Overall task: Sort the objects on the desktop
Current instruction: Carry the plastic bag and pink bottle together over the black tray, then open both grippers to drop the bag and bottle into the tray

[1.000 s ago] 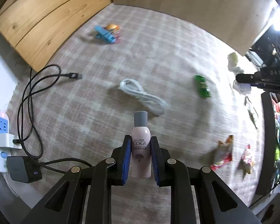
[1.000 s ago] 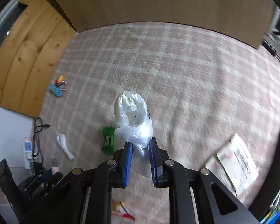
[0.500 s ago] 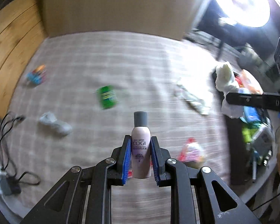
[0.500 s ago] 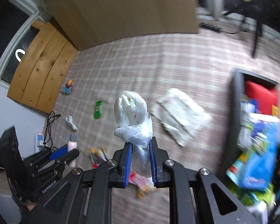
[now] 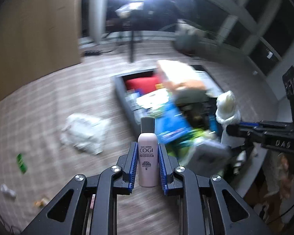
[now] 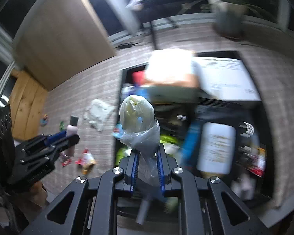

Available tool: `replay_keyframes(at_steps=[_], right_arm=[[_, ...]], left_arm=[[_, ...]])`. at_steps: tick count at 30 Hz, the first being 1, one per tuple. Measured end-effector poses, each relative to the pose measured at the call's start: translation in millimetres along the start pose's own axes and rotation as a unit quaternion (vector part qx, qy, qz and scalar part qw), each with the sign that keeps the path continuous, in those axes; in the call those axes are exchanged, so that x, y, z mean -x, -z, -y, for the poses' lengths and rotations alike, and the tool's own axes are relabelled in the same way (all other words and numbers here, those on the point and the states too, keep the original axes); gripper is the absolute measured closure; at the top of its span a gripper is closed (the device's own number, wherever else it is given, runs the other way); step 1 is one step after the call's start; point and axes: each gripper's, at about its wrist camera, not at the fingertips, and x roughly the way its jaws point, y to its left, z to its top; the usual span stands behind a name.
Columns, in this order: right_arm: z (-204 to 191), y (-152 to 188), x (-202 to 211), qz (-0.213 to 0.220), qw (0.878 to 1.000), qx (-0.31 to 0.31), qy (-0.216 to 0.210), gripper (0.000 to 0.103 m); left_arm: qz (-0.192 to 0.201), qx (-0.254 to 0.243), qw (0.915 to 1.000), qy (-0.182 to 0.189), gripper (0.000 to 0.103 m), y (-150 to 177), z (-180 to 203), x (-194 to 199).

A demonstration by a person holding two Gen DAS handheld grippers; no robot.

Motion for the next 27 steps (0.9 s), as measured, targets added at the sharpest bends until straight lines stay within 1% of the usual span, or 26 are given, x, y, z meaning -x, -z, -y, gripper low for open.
replay_keyframes(at_steps=[6,11,15,18,24,25,27], right_arm=[[68.9,20.7,23.0,0.012,0.998,-0.057,0.034,0.087],[111.4,32.5,26.2,0.009,0.994,-0.093,0.058,0.087],[141.7,38.8,23.1,-0.001,0.99,-0.118,0.07,0.087],[151.0,41.1,20.4,-0.006,0.989,-0.124,0.076,0.087],[154.8,45.3,15.5,-0.014,0.989,-0.121,0.078,0.087],[154.4,45.6,14.9,-0.015,0.99,-0.12,0.077,0.084],[154.2,45.5,13.9,-0.017,0.99,-0.118,0.082,0.082]], left_arm=[[-0.009,-0.055,0.9978,0.036,0.081,-24.5,71.4,-23.5],[-0.017,-0.076,0.9959,0.046,0.081,-41.3,108.2,-45.1],[-0.024,-0.081,0.9955,0.044,0.081,-50.1,121.7,-61.2],[-0.03,-0.08,0.9955,0.042,0.081,-54.3,126.3,-71.6],[-0.043,-0.077,0.9954,0.038,0.081,-57.4,131.0,-87.8],[-0.045,-0.077,0.9952,0.04,0.081,-57.2,131.5,-89.5],[-0.047,-0.078,0.995,0.042,0.08,-57.0,132.2,-90.4]])
